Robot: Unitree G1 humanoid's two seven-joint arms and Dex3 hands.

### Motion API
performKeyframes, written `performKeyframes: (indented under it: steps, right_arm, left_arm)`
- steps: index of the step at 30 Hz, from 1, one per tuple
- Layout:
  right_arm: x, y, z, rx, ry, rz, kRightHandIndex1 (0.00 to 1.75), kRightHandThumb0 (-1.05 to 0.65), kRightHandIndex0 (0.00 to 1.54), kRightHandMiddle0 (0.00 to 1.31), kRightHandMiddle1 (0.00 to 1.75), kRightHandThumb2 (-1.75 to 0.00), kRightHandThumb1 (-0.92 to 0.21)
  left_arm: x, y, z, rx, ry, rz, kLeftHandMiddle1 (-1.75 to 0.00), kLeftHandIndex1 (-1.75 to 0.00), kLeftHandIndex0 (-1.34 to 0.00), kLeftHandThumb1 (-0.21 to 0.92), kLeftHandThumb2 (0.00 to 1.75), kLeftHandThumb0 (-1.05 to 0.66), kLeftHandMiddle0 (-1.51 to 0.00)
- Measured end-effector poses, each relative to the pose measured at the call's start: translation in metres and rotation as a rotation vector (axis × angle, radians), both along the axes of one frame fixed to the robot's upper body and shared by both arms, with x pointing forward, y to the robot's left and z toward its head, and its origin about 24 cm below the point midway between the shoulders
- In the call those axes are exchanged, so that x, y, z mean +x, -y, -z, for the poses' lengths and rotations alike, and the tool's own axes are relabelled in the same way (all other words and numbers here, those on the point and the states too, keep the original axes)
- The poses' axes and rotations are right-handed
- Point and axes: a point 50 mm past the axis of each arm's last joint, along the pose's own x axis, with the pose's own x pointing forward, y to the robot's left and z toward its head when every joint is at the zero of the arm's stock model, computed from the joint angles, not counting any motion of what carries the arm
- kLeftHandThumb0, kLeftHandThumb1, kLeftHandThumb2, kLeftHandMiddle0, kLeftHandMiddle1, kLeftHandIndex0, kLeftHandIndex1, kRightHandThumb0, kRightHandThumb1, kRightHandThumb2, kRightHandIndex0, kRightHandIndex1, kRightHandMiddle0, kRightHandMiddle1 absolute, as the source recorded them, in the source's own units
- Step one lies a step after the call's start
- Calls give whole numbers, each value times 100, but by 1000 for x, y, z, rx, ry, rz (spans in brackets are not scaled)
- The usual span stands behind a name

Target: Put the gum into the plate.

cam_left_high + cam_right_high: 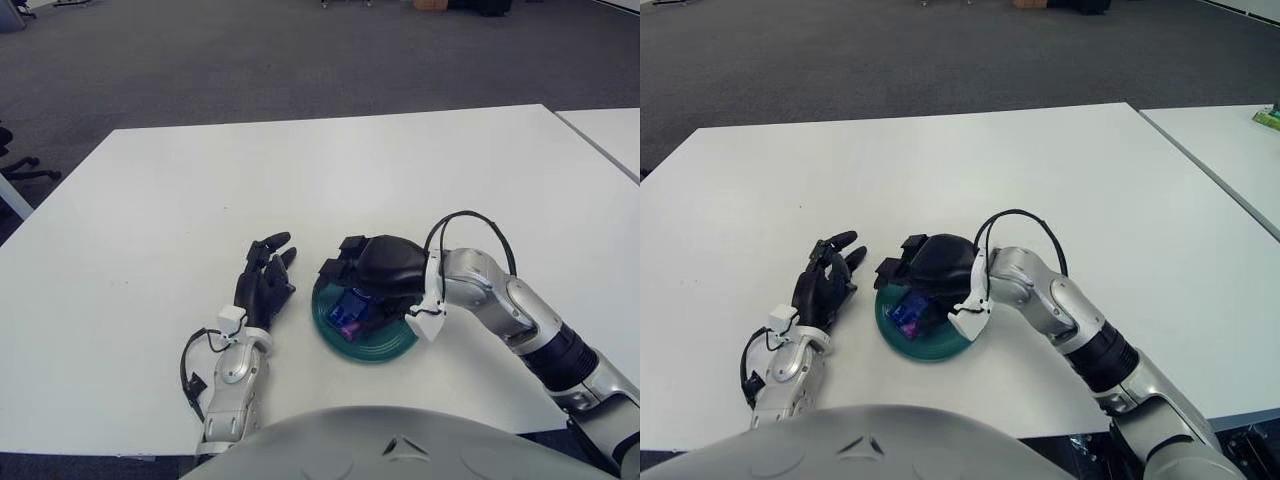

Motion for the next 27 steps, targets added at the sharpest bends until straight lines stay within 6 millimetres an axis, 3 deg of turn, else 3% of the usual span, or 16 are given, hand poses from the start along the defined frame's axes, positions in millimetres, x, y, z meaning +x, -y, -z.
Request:
performKeyframes:
  steps: [19,27]
  right_arm:
    - [0,11,5,117,-23,76,0,-105,0,0,0,-99,-92]
    - [2,19,9,371,-67,265,0,-105,0,8,5,-93,-92]
  left_arm:
    - [0,0,-1,-34,28,16,-10,-81,0,92,108,-82,-28]
    - [0,-1,1,-61,23,40,-5,-72,0,92,105,-86,-24]
